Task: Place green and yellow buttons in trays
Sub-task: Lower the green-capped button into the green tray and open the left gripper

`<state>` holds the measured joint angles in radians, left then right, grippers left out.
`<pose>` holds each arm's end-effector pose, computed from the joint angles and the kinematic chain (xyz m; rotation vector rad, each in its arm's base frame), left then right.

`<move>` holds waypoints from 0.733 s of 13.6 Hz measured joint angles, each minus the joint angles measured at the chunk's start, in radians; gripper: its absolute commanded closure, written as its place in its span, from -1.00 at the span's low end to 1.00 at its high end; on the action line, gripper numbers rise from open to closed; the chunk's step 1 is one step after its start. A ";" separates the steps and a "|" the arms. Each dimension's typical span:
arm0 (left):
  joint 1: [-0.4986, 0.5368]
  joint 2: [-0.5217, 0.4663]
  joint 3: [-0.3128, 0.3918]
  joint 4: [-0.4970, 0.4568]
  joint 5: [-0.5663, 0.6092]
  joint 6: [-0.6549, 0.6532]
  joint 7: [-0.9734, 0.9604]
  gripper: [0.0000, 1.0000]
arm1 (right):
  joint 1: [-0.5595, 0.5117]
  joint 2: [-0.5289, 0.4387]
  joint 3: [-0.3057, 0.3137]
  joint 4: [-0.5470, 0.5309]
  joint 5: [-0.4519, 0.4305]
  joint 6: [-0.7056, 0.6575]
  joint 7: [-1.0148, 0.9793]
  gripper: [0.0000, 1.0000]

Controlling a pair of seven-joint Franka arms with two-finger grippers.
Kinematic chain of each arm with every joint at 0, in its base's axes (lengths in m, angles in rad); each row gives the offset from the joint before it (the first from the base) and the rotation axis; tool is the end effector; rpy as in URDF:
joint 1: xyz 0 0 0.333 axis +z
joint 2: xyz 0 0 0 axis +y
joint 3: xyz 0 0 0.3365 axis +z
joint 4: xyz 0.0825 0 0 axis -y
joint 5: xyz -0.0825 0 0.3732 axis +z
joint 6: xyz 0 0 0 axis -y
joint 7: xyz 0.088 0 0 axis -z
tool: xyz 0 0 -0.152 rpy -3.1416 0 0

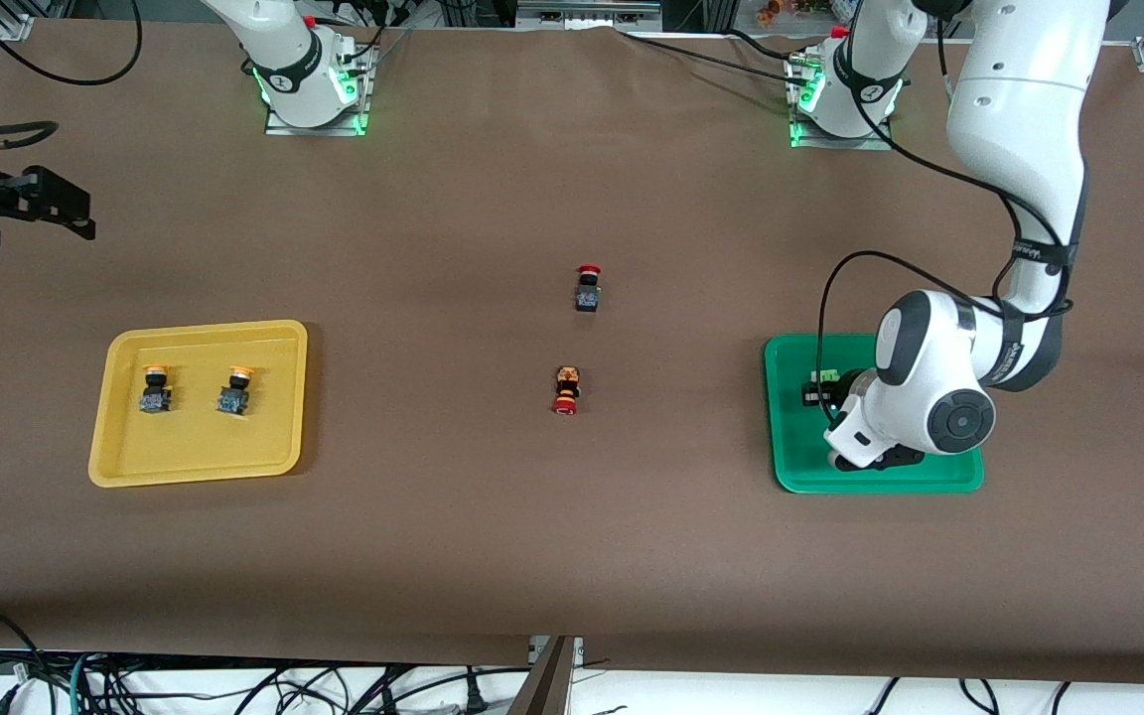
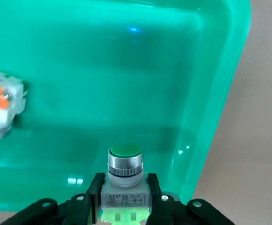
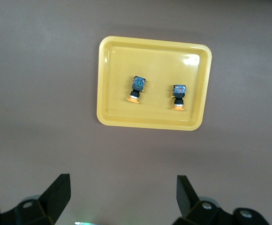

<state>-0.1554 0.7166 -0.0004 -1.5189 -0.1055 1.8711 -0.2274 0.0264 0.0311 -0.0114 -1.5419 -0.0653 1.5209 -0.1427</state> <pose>0.6464 -0.1142 0.1944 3.0581 0.1860 -0.5818 0.5464 -0.0019 0.5924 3.0688 0.2401 -0.0865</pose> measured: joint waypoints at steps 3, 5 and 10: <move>0.029 0.043 0.001 0.000 0.000 0.061 0.032 0.24 | -0.006 0.002 0.001 -0.004 0.000 -0.007 0.038 -1.00; 0.044 0.055 0.001 0.000 0.000 0.072 0.043 -0.99 | -0.011 0.010 -0.008 -0.004 0.000 -0.008 0.045 -1.00; 0.081 0.052 -0.002 0.019 -0.001 0.073 0.081 -1.00 | -0.012 0.028 -0.015 0.010 0.002 -0.007 0.045 -1.00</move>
<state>-0.0742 0.7682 -0.0027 -1.4995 -0.1065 1.9437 -0.1463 0.0141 0.0592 -0.0265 -1.5321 -0.0635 1.5138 -0.0974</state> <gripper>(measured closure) 0.141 0.000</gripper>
